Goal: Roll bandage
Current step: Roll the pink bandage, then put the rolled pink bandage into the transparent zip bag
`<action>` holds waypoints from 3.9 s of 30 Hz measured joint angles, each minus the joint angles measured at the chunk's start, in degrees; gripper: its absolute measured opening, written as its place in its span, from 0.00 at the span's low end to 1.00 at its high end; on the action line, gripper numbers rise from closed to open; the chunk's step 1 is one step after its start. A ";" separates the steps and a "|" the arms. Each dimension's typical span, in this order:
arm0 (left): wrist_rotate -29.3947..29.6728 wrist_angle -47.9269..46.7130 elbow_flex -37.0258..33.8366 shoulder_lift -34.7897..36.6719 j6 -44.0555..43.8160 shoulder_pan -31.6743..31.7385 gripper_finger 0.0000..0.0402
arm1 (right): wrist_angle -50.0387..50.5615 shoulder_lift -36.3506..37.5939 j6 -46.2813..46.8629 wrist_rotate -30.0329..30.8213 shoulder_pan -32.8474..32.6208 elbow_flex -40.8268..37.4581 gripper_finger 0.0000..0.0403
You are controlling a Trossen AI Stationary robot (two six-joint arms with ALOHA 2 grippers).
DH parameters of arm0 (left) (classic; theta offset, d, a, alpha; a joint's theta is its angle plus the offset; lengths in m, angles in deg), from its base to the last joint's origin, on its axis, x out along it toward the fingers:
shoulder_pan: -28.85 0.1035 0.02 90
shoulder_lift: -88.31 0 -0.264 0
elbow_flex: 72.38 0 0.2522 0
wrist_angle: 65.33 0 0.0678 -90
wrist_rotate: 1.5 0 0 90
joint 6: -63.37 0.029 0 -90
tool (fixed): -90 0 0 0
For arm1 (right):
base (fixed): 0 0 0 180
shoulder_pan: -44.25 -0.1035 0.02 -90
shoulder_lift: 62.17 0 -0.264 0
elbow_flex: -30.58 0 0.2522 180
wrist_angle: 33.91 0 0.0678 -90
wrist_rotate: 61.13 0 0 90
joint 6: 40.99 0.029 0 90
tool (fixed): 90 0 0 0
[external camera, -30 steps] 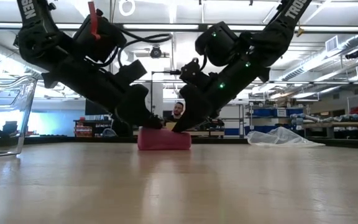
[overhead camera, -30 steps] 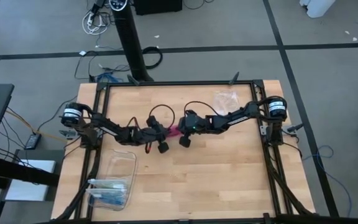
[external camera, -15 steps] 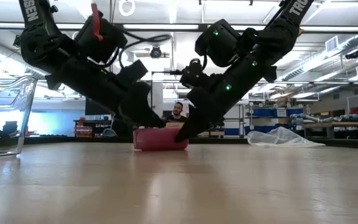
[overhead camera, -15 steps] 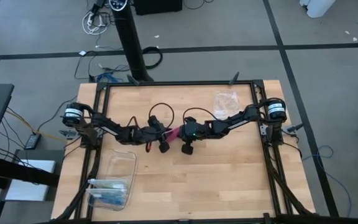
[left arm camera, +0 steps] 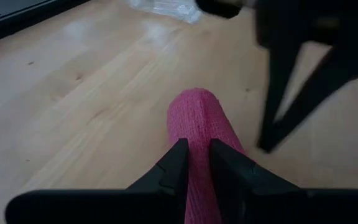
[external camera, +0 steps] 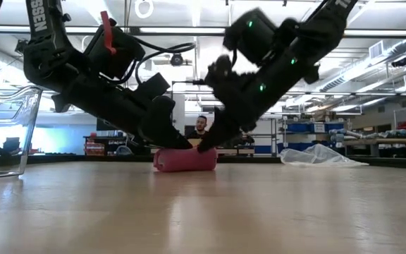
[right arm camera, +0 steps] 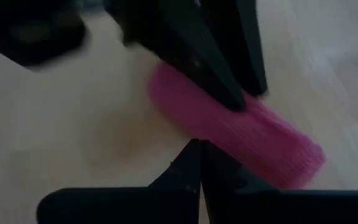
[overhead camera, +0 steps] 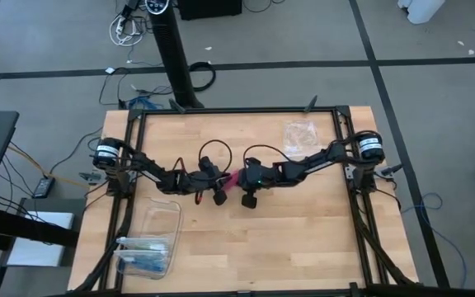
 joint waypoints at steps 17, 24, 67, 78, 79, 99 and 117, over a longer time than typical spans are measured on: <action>-2.27 1.08 -0.03 -0.15 1.31 -0.37 0.18 | 0.05 2.90 -1.92 3.81 2.50 0.01 0.01; -2.11 1.33 -0.07 -0.20 1.26 -0.38 0.18 | -1.57 -0.85 -1.32 3.59 2.81 0.18 0.01; -7.38 3.52 0.00 7.54 12.19 -0.47 0.19 | 50.86 26.97 -16.00 14.94 11.49 -9.25 0.39; -9.35 3.92 0.00 7.56 14.53 -0.47 0.19 | 45.82 28.16 -19.21 14.72 16.87 -20.12 0.38; -9.36 3.94 0.00 7.57 14.70 -0.47 0.19 | 45.45 28.16 -19.36 15.31 17.03 -19.91 0.38; -9.34 4.50 0.00 7.61 16.09 -0.47 0.19 | 43.35 28.12 -22.24 11.22 25.39 -18.35 0.01; -8.31 0.62 0.02 17.16 17.67 -0.29 0.19 | 47.78 32.59 -21.24 3.63 14.42 -2.87 0.00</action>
